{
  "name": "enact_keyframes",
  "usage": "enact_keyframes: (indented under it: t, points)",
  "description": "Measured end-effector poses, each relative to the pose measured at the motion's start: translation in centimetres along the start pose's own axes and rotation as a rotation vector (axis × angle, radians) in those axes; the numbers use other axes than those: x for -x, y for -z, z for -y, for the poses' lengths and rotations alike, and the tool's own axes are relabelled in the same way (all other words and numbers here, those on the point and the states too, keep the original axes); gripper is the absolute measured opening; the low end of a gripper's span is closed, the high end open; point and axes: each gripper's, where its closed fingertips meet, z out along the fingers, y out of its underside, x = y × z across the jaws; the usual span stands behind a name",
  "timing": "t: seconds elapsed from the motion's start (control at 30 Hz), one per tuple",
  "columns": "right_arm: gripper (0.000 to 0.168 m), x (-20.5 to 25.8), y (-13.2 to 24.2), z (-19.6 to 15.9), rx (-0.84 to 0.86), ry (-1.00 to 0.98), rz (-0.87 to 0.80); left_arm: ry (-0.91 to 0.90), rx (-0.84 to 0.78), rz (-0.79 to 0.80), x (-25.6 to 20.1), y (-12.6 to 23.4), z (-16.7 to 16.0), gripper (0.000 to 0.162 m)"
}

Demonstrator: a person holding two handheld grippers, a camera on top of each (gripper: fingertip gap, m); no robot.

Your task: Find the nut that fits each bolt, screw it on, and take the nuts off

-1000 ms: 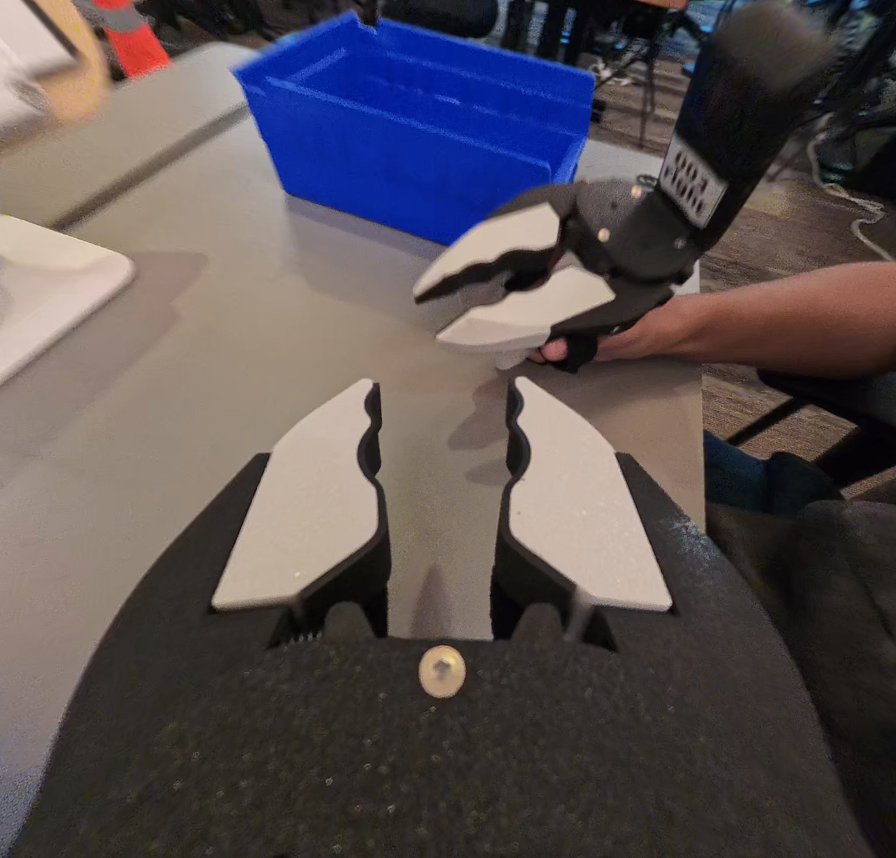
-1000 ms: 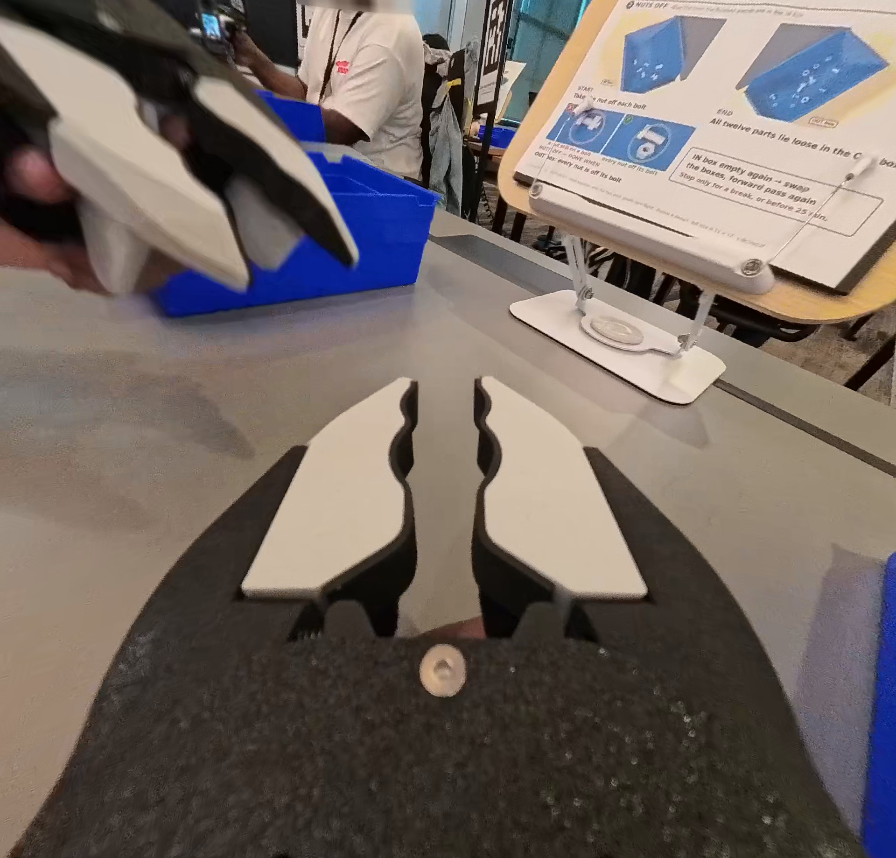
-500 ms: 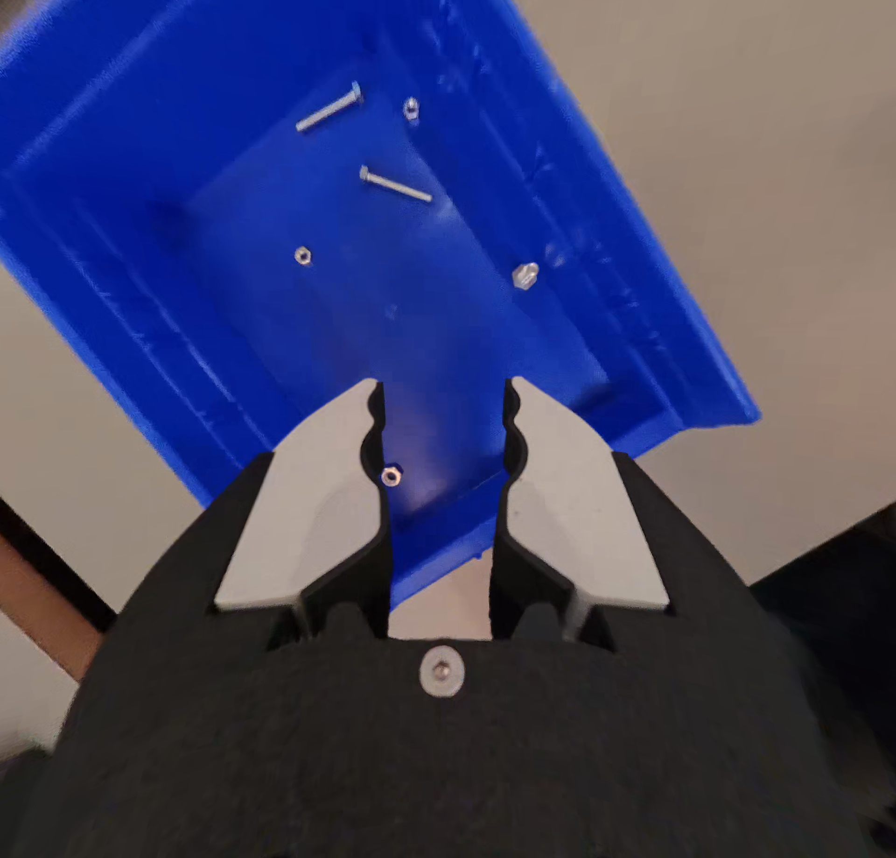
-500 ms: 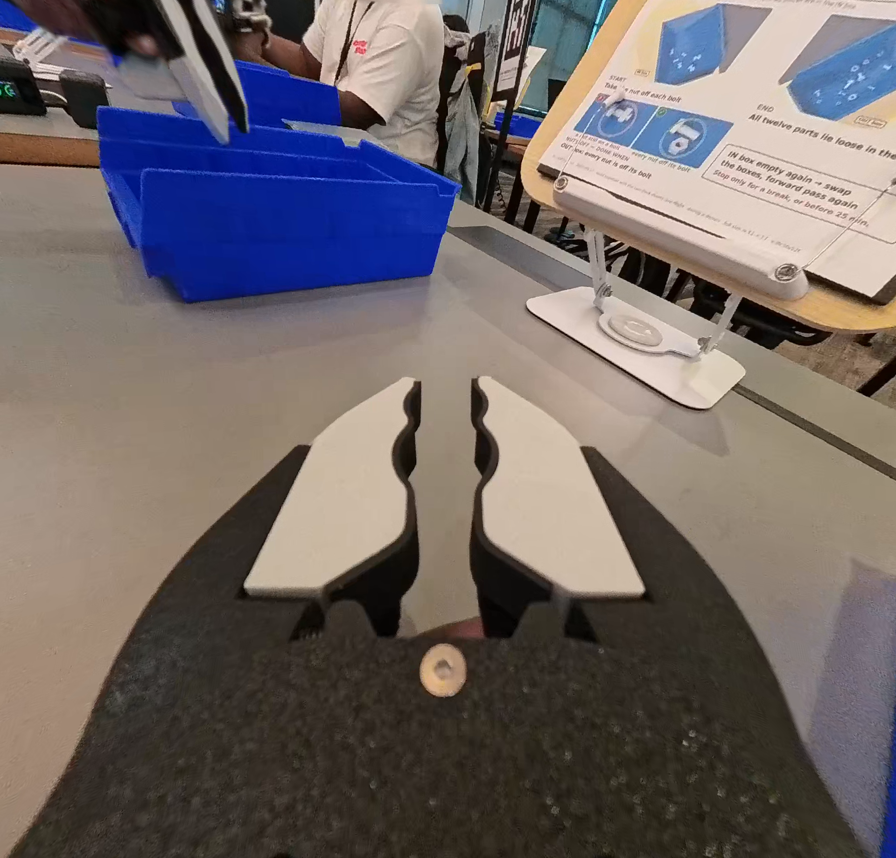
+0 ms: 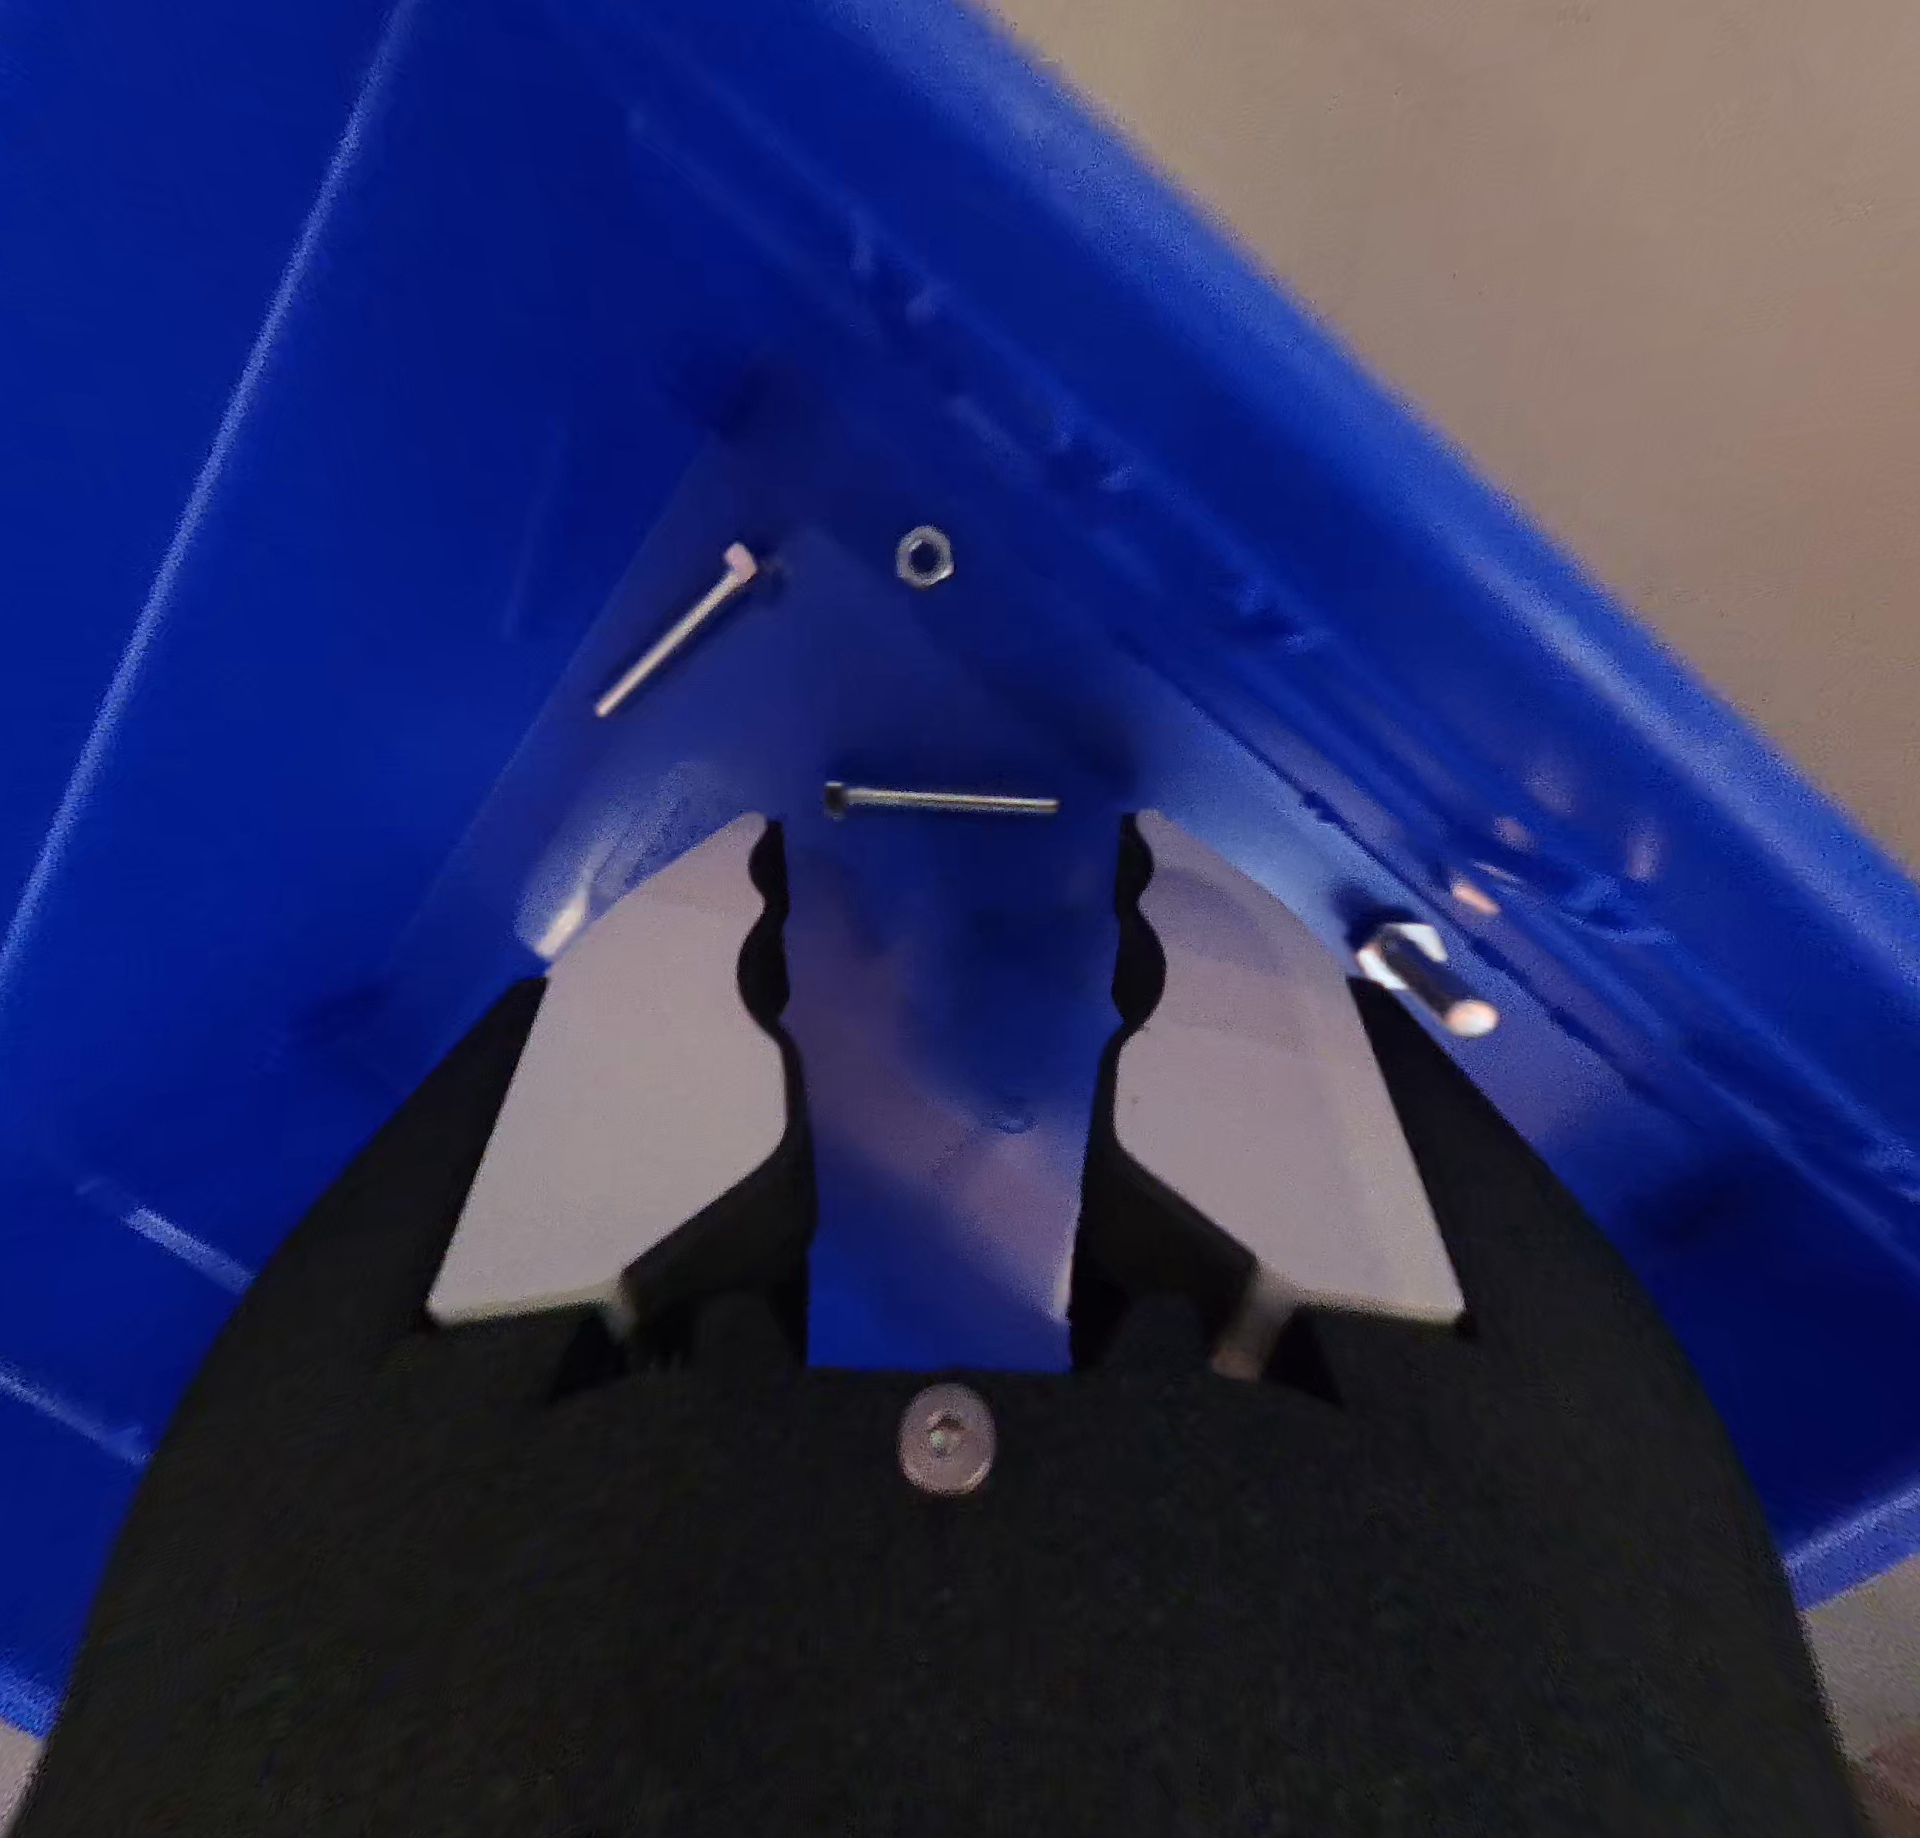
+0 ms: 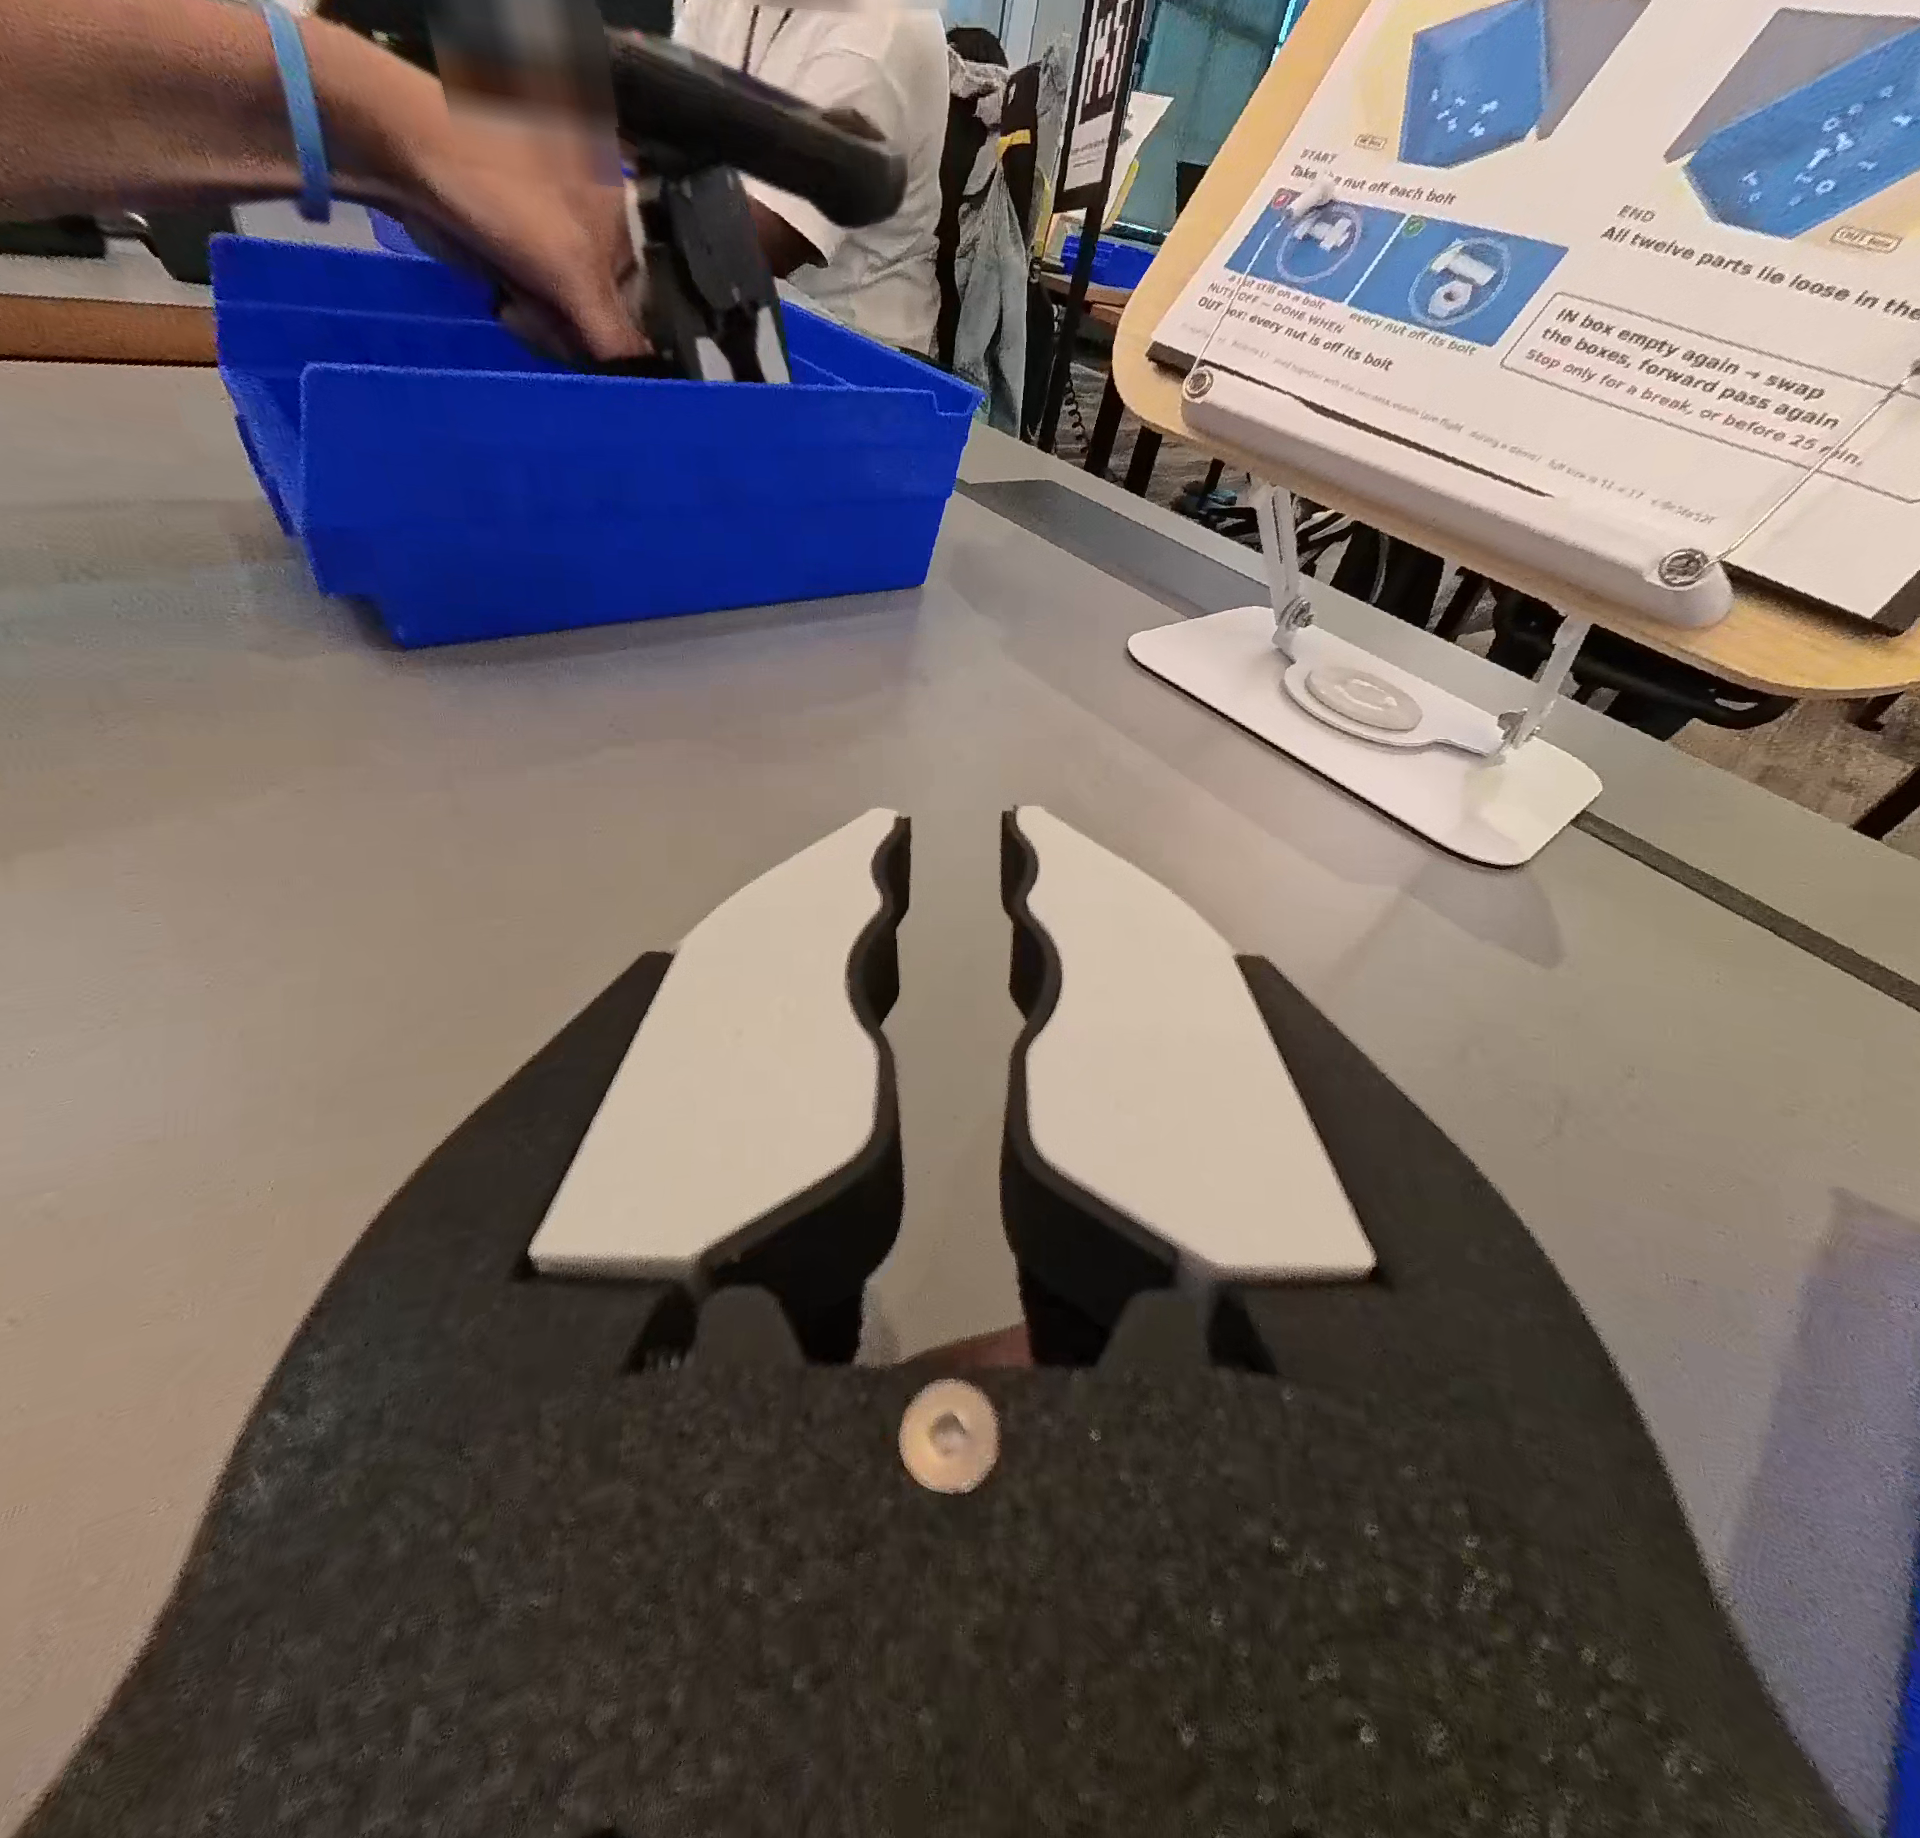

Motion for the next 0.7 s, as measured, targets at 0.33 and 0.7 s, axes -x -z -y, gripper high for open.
enact_keyframes:
  t: [0.33,0.7]
  points:
    - [0.015,0.1,-0.2,-0.1,0.014,-0.001,0.011,0.008,0.013,-0.093,-0.4,-1.4,-0.5,0.046]
    - [0.015,0.5,-0.3,0.3,-0.012,-0.085,0.083,-0.274,-0.337,-0.279,-10.6,12.9,4.6,0.045]
